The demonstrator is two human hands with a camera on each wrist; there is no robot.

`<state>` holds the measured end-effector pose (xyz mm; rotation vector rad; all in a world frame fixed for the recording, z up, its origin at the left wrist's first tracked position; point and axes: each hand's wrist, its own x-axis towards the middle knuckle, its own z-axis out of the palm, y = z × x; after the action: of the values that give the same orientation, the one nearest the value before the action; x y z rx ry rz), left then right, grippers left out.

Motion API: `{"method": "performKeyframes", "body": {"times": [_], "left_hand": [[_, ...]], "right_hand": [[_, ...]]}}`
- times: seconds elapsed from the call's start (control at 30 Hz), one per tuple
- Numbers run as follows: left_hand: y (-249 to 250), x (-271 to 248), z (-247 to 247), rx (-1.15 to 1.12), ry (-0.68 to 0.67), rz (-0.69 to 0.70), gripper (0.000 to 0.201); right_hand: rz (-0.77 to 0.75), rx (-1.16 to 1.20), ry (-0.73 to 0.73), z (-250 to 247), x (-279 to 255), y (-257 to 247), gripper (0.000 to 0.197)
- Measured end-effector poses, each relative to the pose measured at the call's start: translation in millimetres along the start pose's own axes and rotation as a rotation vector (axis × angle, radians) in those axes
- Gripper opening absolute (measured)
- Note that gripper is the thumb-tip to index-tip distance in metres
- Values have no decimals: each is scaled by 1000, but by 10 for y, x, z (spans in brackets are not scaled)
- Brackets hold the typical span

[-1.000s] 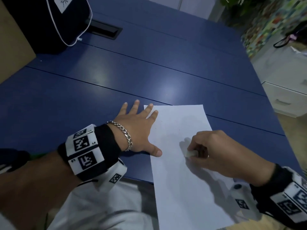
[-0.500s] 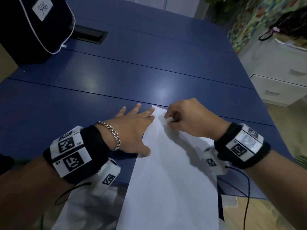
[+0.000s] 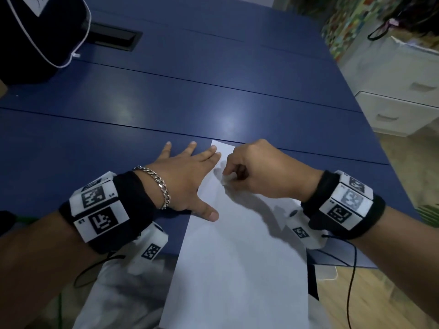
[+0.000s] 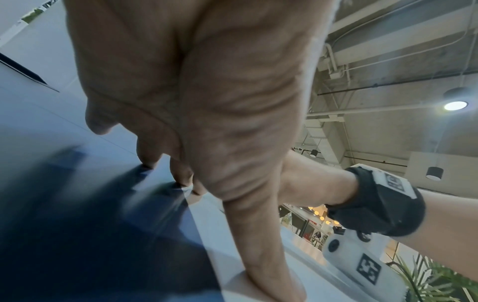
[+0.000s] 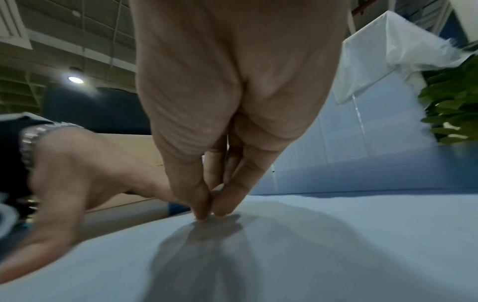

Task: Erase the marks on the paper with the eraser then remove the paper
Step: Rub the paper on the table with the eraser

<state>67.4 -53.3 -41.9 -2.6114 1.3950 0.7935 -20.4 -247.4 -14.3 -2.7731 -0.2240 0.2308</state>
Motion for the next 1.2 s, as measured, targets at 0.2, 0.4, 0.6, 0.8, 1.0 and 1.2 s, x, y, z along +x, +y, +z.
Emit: {"method": "performKeyframes", "body": {"times": [0.2,0.4,0.6,0.8,1.0,1.2], "left_hand": [[-11,16,0,18,-16,-10,137],[-4,16,4,19,-4,-13,137],[-18,22,10,1,-10,-19,138],[-15,23,10,2,-15,-26,139],[-16,13,5,-19,-30,-28,139],[41,4,-43,-8,-27,-20,133]], "right_hand": [[106,-3,121,-50,94,132,12],[2,-63,-13,-42,26,-25,6],[-7,-79,-1,-40,71,-44,14],[89,-89,33,-125,173,88,16],[20,-103,69,-123,23,42,17],[115,-65,85,-127,-86,267,10]]}}
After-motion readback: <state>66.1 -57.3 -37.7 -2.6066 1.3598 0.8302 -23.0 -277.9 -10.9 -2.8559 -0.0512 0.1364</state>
